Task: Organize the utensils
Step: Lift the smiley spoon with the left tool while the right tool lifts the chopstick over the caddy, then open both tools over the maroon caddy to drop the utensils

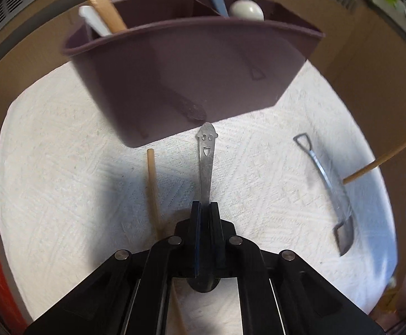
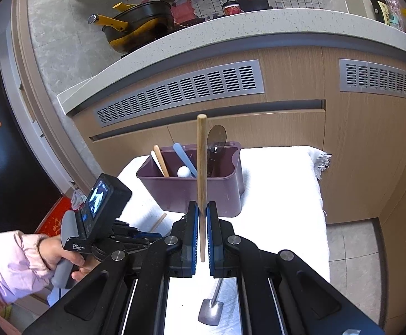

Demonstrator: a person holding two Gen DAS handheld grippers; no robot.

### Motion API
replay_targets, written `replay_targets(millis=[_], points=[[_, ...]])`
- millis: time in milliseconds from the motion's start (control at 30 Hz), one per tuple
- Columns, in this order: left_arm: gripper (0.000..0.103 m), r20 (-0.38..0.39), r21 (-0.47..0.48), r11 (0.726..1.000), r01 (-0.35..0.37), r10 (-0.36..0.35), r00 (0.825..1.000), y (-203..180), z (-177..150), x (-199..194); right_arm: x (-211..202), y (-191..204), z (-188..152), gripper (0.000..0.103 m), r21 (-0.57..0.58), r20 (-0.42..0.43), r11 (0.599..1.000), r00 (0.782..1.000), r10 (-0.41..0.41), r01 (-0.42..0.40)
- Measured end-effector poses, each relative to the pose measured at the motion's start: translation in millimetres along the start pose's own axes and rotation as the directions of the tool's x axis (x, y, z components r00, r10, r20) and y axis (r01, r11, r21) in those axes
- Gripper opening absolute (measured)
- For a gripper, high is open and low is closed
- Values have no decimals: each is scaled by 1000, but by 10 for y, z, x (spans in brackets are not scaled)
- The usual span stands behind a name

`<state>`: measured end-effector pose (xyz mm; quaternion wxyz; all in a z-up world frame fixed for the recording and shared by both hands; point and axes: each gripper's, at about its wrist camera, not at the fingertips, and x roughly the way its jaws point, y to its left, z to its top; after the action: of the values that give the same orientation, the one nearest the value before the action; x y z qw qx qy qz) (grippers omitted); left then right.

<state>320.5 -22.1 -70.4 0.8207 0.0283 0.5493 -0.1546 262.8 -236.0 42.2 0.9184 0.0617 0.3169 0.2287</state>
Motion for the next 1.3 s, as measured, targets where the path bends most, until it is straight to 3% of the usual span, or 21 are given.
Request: replay_targets(millis=[133, 200, 333, 467, 533, 600, 667, 767, 800, 867, 1000, 1067, 1200, 1300], points=[[5, 155, -93, 994, 61, -46, 987, 50, -203, -394, -26, 28, 10, 5, -17, -1, 1000, 1000, 0, 0], [5, 254, -121, 990, 72, -39, 966, 50, -301, -633, -33, 35, 20, 5, -20, 2, 1000, 1000, -2, 2], [5, 434, -167, 981, 101, -19, 901, 85, -381, -1090, -37, 78, 36, 5, -24, 7, 1000, 1000, 1, -1], [5, 585, -138, 987, 86, 11, 811, 40, -150, -1563, -91, 154, 203, 5, -36, 57, 999, 998, -6, 8], [5, 655, -126, 986, 106, 3, 756, 60, 17, -1792, -143, 213, 364, 5, -58, 102, 998, 995, -17, 23], [5, 734, -123, 986, 117, 11, 679, 66, 168, -1994, -206, 327, 563, 5, -100, 159, 994, 987, -35, 51], [5, 787, -118, 986, 121, 18, 616, 49, 332, -2075, -220, 446, 750, 5, -141, 205, 986, 977, -54, 84], [5, 836, -141, 984, 112, 58, 546, 90, 501, -2055, -107, 572, 958, 5, -187, 228, 975, 971, -76, 121], [5, 843, -152, 983, 98, 77, 532, 103, 523, -2039, -54, 593, 992, 5, -198, 225, 972, 971, -82, 128], [5, 843, -179, 981, 71, 116, 525, 131, 614, -1887, 100, 615, 1036, 5, -215, 209, 966, 973, -98, 143], [5, 819, -246, 966, 76, 166, 549, 275, 673, -1444, 402, 523, 1049, 5, -205, 153, 969, 982, -110, 140], [5, 799, -271, 958, 96, 169, 577, 330, 708, -1170, 545, 457, 1017, 5, -198, 129, 970, 985, -118, 142], [5, 767, -299, 950, 95, 180, 616, 354, 709, -706, 842, 326, 937, 5, -186, 72, 971, 988, -139, 150], [5, 729, -312, 945, 99, 171, 663, 361, 665, -467, 1018, 232, 850, 5, -165, 27, 977, 991, -133, 135]])
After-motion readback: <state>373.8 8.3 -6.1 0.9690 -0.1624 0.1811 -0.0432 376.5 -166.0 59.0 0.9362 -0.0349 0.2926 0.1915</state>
